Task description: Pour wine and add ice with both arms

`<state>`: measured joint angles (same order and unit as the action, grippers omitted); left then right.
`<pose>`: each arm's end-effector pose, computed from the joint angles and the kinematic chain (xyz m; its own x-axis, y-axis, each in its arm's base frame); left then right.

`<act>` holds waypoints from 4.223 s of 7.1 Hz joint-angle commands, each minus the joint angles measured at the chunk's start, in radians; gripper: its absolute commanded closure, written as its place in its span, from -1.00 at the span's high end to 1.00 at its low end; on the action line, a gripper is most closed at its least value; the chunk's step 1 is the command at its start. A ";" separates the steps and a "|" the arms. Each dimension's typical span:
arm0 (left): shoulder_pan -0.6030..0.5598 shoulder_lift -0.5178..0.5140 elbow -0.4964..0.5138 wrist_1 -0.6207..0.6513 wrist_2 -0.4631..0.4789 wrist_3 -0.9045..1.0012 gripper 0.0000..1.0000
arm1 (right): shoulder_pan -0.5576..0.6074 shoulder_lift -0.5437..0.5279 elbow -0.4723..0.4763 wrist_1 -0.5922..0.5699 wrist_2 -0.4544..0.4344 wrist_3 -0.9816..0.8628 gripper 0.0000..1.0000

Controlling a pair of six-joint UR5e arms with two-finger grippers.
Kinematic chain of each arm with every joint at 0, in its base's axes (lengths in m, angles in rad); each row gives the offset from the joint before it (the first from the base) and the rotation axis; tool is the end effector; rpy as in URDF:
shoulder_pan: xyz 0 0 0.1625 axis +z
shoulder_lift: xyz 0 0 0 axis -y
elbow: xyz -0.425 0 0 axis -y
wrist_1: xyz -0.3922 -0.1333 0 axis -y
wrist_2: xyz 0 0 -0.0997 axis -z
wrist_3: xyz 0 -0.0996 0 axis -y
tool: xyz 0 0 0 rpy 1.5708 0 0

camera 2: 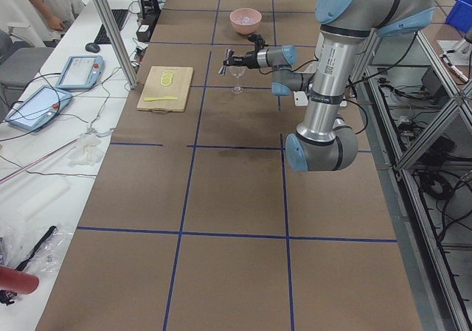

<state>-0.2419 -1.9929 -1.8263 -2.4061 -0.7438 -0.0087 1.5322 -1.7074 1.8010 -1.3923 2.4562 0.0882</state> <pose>0.4872 -0.3330 0.2087 0.8759 0.4812 0.0339 -0.0485 0.0180 0.9987 0.0390 -0.4474 0.5808 0.6253 -0.1466 0.7665 -0.0180 0.9792 0.2020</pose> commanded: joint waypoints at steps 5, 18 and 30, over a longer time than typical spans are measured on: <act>0.065 -0.047 0.045 0.001 0.176 0.415 -1.00 | 0.000 -0.001 -0.002 -0.001 0.003 0.018 1.00; 0.065 -0.079 0.038 -0.011 0.259 1.004 -1.00 | 0.005 -0.003 -0.005 -0.001 0.003 0.025 1.00; -0.051 0.313 -0.004 -0.430 -0.088 -0.299 -1.00 | 0.005 -0.006 0.001 0.001 0.003 0.022 1.00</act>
<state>-0.2437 -1.7533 -1.8210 -2.8169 -0.7522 -0.1414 1.5370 -1.7133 1.8009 -1.3913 2.4589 0.1110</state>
